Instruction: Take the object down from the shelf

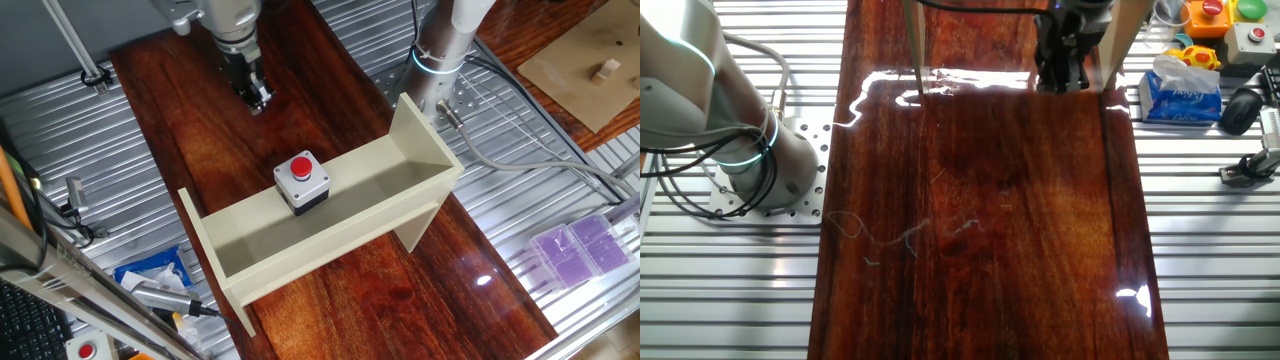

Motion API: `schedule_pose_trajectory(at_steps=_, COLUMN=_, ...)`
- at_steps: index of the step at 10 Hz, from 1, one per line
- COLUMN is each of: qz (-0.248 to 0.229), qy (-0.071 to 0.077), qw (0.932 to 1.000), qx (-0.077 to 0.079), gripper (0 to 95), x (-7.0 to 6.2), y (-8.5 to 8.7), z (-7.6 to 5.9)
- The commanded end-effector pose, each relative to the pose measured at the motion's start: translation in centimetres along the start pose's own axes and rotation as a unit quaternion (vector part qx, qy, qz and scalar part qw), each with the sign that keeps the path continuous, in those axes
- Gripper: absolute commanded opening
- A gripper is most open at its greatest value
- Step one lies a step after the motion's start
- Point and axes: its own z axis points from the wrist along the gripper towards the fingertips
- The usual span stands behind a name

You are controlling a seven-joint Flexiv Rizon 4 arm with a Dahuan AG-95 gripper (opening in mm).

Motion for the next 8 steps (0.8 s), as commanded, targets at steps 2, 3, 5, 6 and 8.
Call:
schedule_pose_trajectory(at_steps=2, qz=0.008, qy=0.009, qw=0.9999, qx=-0.005, gripper=0.0, x=0.2, y=0.3, z=-2.7)
schedule_pose_trajectory(at_steps=3, qz=0.009, qy=0.013, qw=0.9998, qx=-0.006, gripper=0.0, x=0.6, y=0.8, z=-4.7)
schedule_pose_trajectory(at_steps=5, qz=0.013, qy=0.019, qw=0.9997, qx=-0.007, gripper=0.0, x=1.5, y=2.3, z=-8.8)
schedule_pose_trajectory(at_steps=6, qz=0.014, qy=0.020, qw=0.9997, qx=-0.007, gripper=0.0, x=1.5, y=2.3, z=-8.8)
schedule_pose_trajectory(at_steps=8, qz=0.003, qy=0.019, qw=0.9998, qx=-0.005, gripper=0.0, x=1.5, y=2.3, z=-8.8)
